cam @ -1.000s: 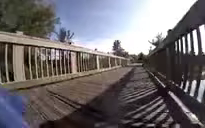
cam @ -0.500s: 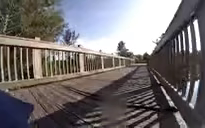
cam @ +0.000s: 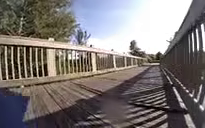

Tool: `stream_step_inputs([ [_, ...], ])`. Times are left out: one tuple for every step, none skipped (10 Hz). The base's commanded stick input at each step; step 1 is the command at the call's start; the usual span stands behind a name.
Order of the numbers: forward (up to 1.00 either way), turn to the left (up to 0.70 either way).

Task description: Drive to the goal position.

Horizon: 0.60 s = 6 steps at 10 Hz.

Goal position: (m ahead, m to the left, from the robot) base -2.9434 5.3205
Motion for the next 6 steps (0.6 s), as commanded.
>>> stream_step_inputs([
  [0.0,0.45],
  [0.0,0.45],
  [0.0,0.45],
  [0.0,0.45],
  [0.0,0.45],
  [0.72,0.13],
])
